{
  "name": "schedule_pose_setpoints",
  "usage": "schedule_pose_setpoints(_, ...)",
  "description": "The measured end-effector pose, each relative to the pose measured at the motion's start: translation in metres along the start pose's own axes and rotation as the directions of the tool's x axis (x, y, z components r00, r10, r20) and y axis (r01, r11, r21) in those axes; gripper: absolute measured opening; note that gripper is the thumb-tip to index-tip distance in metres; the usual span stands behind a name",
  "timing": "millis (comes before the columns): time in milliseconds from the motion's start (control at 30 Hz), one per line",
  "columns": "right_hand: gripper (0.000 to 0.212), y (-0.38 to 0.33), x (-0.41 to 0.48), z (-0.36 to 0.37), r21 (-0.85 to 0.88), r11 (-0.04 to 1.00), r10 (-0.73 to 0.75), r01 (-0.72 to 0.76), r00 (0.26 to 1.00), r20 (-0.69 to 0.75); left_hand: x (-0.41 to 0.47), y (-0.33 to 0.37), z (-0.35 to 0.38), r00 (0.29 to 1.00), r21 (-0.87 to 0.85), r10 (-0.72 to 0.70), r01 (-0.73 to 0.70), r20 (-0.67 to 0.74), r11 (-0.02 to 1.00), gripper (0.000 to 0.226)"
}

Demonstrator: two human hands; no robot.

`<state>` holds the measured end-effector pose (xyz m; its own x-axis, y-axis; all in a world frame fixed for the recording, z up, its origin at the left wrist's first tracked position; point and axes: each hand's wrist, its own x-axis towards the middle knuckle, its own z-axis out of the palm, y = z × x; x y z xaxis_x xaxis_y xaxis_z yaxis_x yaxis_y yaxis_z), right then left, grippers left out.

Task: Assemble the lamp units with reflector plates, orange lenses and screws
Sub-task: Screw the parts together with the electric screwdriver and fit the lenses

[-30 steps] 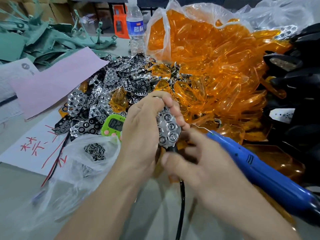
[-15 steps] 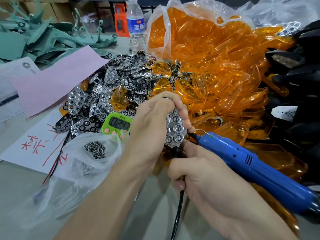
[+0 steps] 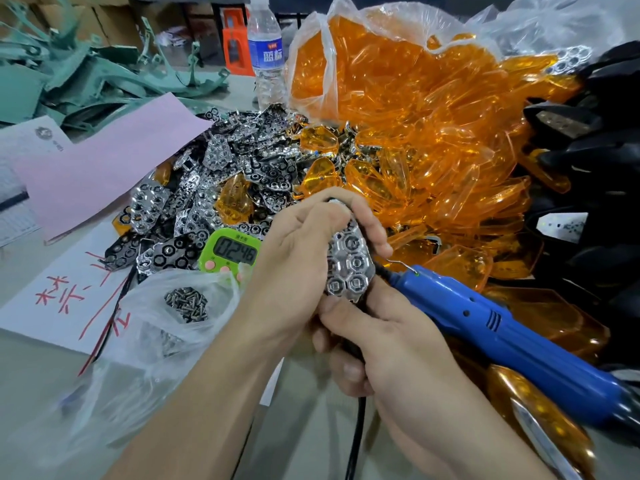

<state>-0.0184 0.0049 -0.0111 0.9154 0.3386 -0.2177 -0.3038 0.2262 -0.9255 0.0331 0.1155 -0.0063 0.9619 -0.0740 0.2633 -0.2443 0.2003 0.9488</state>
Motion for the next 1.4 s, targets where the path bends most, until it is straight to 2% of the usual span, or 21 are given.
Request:
schedule_pose_setpoints(67, 0.044, -0.002, 0.001, 0.000, 0.019, 0.999, -0.036, 0.036, 0.999, -0.004, -0.002, -0.002, -0.004, 0.991, 0.207, 0.115, -0.099, -0.065, 0.973, 0.029)
schedule_pose_setpoints(133, 0.046, -0.002, 0.003, -0.004, -0.003, 0.998, -0.068, 0.068, 0.997, -0.040, -0.004, -0.002, -0.007, 0.976, 0.398, 0.217, -0.190, -0.024, 0.898, 0.029)
schedule_pose_setpoints(167, 0.046, -0.001, 0.004, -0.006, -0.029, 0.997, -0.079, 0.077, 0.995, -0.060, -0.004, -0.001, -0.009, 0.973, 0.432, 0.230, -0.205, -0.005, 0.878, 0.031)
schedule_pose_setpoints(267, 0.040, 0.006, 0.009, -0.010, -0.125, 0.990, -0.087, 0.069, 0.985, -0.148, -0.004, -0.002, -0.011, 0.970, 0.395, 0.239, -0.199, -0.053, 0.897, 0.035)
schedule_pose_setpoints(367, 0.023, 0.013, 0.015, -0.014, -0.275, 0.958, -0.152, 0.077, 0.952, -0.265, -0.005, -0.005, -0.010, 0.964, 0.396, 0.237, -0.172, -0.121, 0.902, 0.034)
schedule_pose_setpoints(467, 0.028, 0.015, 0.016, -0.021, -0.543, 0.824, -0.340, 0.164, 0.909, -0.241, -0.007, -0.001, -0.010, 0.965, 0.434, 0.203, -0.114, -0.165, 0.894, 0.044)
schedule_pose_setpoints(567, 0.035, 0.017, 0.015, -0.020, -0.683, 0.701, -0.477, 0.204, 0.846, -0.238, -0.011, 0.002, -0.002, 0.930, 0.504, 0.242, -0.074, -0.277, 0.861, 0.081)
schedule_pose_setpoints(633, 0.030, 0.021, 0.017, -0.020, -0.677, 0.713, -0.467, 0.183, 0.844, -0.265, -0.013, 0.002, 0.004, 0.892, 0.531, 0.285, -0.062, -0.350, 0.845, 0.098)
schedule_pose_setpoints(700, 0.027, 0.024, 0.020, -0.020, -0.662, 0.736, -0.413, 0.143, 0.869, -0.271, -0.012, 0.002, 0.007, 0.869, 0.537, 0.281, -0.022, -0.407, 0.843, 0.093)
schedule_pose_setpoints(767, 0.026, 0.025, 0.019, -0.020, -0.731, 0.663, -0.481, 0.162, 0.840, -0.250, -0.011, 0.002, 0.005, 0.867, 0.516, 0.255, 0.002, -0.427, 0.856, 0.079)
schedule_pose_setpoints(867, 0.028, 0.023, 0.017, -0.018, -0.762, 0.622, -0.522, 0.180, 0.821, -0.232, -0.011, 0.003, 0.004, 0.859, 0.467, 0.252, -0.018, -0.445, 0.884, 0.063)
schedule_pose_setpoints(1000, 0.019, 0.021, 0.017, -0.017, -0.756, 0.634, -0.524, 0.163, 0.810, -0.264, -0.014, 0.003, 0.010, 0.835, 0.441, 0.290, -0.063, -0.469, 0.895, 0.058)
schedule_pose_setpoints(1100, 0.014, 0.019, 0.017, -0.017, -0.757, 0.636, -0.529, 0.152, 0.799, -0.285, -0.014, 0.004, 0.007, 0.844, 0.434, 0.308, -0.100, -0.440, 0.895, 0.060)
schedule_pose_setpoints(1167, 0.011, 0.017, 0.016, -0.019, -0.745, 0.649, -0.513, 0.156, 0.813, -0.276, -0.012, 0.006, 0.002, 0.886, 0.326, 0.229, -0.095, -0.404, 0.941, 0.062)
schedule_pose_setpoints(1233, 0.013, 0.013, 0.016, -0.022, -0.712, 0.689, -0.457, 0.136, 0.843, -0.282, -0.009, 0.008, 0.000, 0.953, -0.018, 0.030, -0.038, -0.301, 0.999, 0.054)
schedule_pose_setpoints(1267, 0.014, 0.010, 0.015, -0.024, -0.677, 0.726, -0.407, 0.119, 0.868, -0.284, -0.008, 0.008, 0.000, 0.969, -0.185, -0.035, -0.011, -0.246, 0.983, 0.044)
schedule_pose_setpoints(1333, 0.019, 0.004, 0.012, -0.025, -0.531, 0.842, -0.282, 0.096, 0.917, -0.281, -0.006, 0.009, -0.006, 0.969, -0.367, -0.054, -0.040, -0.243, 0.929, 0.025)
schedule_pose_setpoints(1400, 0.022, -0.003, 0.009, -0.024, -0.336, 0.941, -0.142, 0.048, 0.955, -0.262, -0.003, 0.012, -0.017, 0.959, -0.437, -0.013, -0.117, -0.285, 0.892, 0.014)
